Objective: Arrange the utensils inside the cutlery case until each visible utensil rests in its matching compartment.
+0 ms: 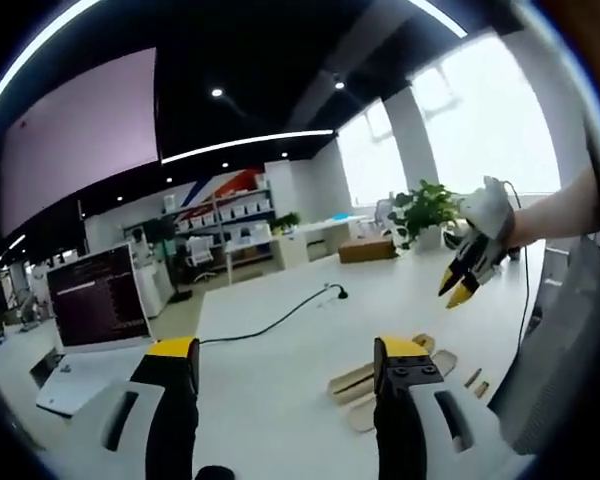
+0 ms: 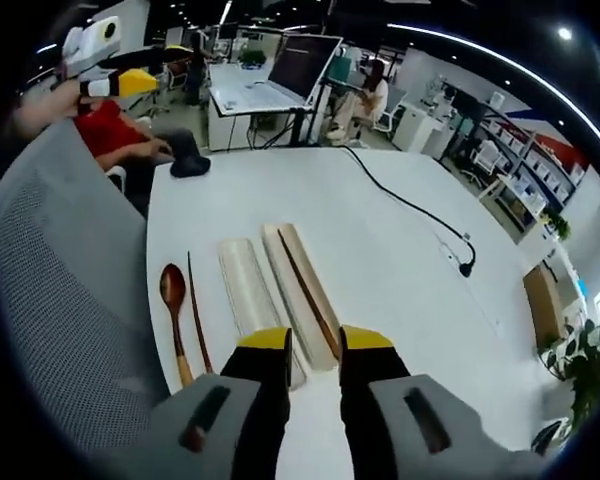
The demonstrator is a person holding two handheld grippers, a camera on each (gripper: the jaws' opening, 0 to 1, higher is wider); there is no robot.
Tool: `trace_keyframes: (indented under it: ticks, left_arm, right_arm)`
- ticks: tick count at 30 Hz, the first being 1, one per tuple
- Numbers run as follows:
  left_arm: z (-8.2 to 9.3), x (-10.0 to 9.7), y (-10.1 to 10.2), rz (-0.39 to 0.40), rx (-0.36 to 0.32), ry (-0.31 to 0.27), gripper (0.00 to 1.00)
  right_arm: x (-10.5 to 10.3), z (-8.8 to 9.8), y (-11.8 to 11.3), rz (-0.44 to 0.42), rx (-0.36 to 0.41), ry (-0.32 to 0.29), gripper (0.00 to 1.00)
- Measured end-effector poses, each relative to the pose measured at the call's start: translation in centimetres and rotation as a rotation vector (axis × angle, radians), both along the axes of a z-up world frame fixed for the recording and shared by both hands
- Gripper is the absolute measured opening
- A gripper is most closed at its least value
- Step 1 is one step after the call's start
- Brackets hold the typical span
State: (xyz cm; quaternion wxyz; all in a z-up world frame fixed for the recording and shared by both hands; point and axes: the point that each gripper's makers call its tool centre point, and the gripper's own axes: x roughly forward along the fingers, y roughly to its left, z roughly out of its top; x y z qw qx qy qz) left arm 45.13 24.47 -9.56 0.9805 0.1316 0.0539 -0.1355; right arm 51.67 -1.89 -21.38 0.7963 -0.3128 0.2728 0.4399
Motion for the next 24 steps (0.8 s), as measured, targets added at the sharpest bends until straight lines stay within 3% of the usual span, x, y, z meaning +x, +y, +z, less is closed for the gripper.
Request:
trace_keyframes:
  ticks: [7, 19, 24]
  left_arm:
    - [-0.1, 0.0, 0.1, 0.002, -0.018, 0.011, 0.73]
    - [-0.3, 0.0, 0.1, -0.001, -0.027, 0.02, 0.73]
    - [-0.3, -0.2, 0.8, 0.042, -0.014, 0.018, 0.73]
  right_arm:
    - [-1.5, -0.7, 0.7, 0.018, 0.025, 0.027, 0.27]
    - [-3.2, -1.7, 2.5, 0.077, 0.042, 0.071, 0.28]
    - [-3.8, -3.0, 3.8, 0.109, 0.045, 0.109, 0.27]
